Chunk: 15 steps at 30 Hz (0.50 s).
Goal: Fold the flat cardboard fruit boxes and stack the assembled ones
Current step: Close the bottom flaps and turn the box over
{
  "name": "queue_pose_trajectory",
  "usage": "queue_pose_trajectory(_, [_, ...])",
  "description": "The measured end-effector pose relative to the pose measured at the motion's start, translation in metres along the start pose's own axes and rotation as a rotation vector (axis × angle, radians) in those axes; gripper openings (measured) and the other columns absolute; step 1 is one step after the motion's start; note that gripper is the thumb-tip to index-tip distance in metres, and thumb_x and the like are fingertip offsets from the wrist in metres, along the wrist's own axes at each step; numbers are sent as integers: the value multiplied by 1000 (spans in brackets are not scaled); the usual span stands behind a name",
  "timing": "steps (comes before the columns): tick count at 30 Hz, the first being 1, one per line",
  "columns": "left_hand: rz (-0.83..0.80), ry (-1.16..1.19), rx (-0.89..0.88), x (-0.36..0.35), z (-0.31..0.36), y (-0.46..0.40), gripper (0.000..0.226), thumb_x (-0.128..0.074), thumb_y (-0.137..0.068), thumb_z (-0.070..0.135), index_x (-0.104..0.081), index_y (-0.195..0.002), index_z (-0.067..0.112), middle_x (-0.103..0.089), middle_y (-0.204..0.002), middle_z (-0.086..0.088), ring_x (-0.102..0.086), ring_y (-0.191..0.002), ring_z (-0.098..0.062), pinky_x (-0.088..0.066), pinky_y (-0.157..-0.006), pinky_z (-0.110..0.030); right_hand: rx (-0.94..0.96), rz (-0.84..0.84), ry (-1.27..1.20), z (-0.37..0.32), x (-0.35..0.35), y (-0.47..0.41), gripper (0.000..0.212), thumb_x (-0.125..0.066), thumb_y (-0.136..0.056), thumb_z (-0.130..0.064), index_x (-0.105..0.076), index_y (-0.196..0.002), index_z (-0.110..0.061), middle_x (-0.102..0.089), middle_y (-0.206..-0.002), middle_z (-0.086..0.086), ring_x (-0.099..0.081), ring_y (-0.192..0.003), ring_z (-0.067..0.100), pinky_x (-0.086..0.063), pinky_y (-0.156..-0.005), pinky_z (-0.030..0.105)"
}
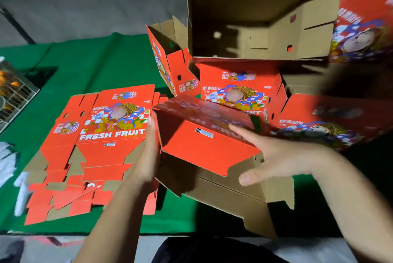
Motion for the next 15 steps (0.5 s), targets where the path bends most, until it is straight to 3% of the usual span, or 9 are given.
queue_pose_trajectory(2, [-1, -22, 54, 2, -2, -1, 96, -41, -70, 102, -63, -138, 38, -69, -136, -2, -63, -129, -24, -42, -113, -46, -79, 61, 97, 3, 9, -1, 124, -87, -58, -72, -3, -149, -70, -27, -162, -27, -36, -148, 8, -38, -118, 36])
queue_pose_trajectory(5, [-1, -93, 66, 6, -4, -5, 94, -37, -65, 106, -70, -128, 44, -72, -128, 4, -68, -121, -18, -45, -111, -44, -80, 237, 213, -7, 36, -6, 94, -84, -72, -61, -40, -153, -42, -47, -148, -22, -50, -131, 2, -41, -112, 29])
queue_pose_trajectory(7, [27, -132, 74, 12, -5, -3, 88, -37, -58, 108, -72, -117, 53, -75, -122, 8, -72, -111, -11, -51, -104, -40, -15, 334, 257, -20, 54, -9, 47, -71, -83, -64, -71, -115, -29, -63, -101, -27, -58, -92, -7, -52, -90, 32])
queue_pose_trajectory(8, [44, -167, 81, 16, -5, 0, 88, -38, -57, 109, -71, -117, 54, -75, -120, 10, -73, -109, -11, -54, -100, -39, 13, 431, 198, -23, 69, -8, 42, -63, -90, -63, -70, -88, -22, -58, -73, -23, -53, -67, -4, -54, -76, 35])
queue_pose_trajectory(9, [69, -234, 79, 22, -5, 3, 91, -38, -58, 108, -69, -122, 51, -75, -119, 10, -73, -109, -13, -56, -98, -41, 1, 515, 71, -19, 86, -7, 47, -57, -96, -57, -64, -75, -16, -51, -61, -16, -49, -57, 3, -56, -71, 40])
queue_pose_trajectory(11, [58, -431, 45, 30, -5, 5, 89, -41, -68, 103, -60, -127, 40, -77, -105, 4, -72, -98, -14, -52, -104, -51, -61, 492, -256, -6, 102, -7, 42, -57, -98, -51, -70, -84, -14, -64, -74, -2, -59, -65, 12, -62, -73, 42])
queue_pose_trajectory(13, [13, -485, -44, 22, 7, 6, 70, -52, -77, 93, -50, -126, 42, -74, -84, 1, -70, -77, -13, -52, -100, -57, -98, 343, -316, -7, 101, -10, 42, -61, -84, -62, -70, -94, -22, -63, -75, -10, -57, -57, 8, -52, -52, 24])
queue_pose_trajectory(14, [36, -488, -104, 21, 17, 3, 65, -58, -80, 86, -50, -128, 43, -73, -85, 3, -69, -78, -12, -52, -99, -57, -116, 305, -290, -9, 99, -9, 45, -59, -76, -68, -70, -95, -28, -60, -75, -15, -57, -55, 3, -44, -48, 20])
queue_pose_trajectory(15, [100, -513, -185, 22, 30, 0, 61, -62, -81, 81, -56, -126, 41, -73, -94, 6, -68, -86, -12, -52, -102, -54, -130, 294, -284, -8, 98, -9, 48, -58, -72, -74, -71, -98, -36, -62, -85, -17, -63, -65, 5, -45, -52, 20])
Point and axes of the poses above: each hand's wrist, its own y-axis away from the middle knuckle, its own x-axis out of the back of the hand, z = x × y, the point moved 9 cm from there along -y, towards the middle knuckle
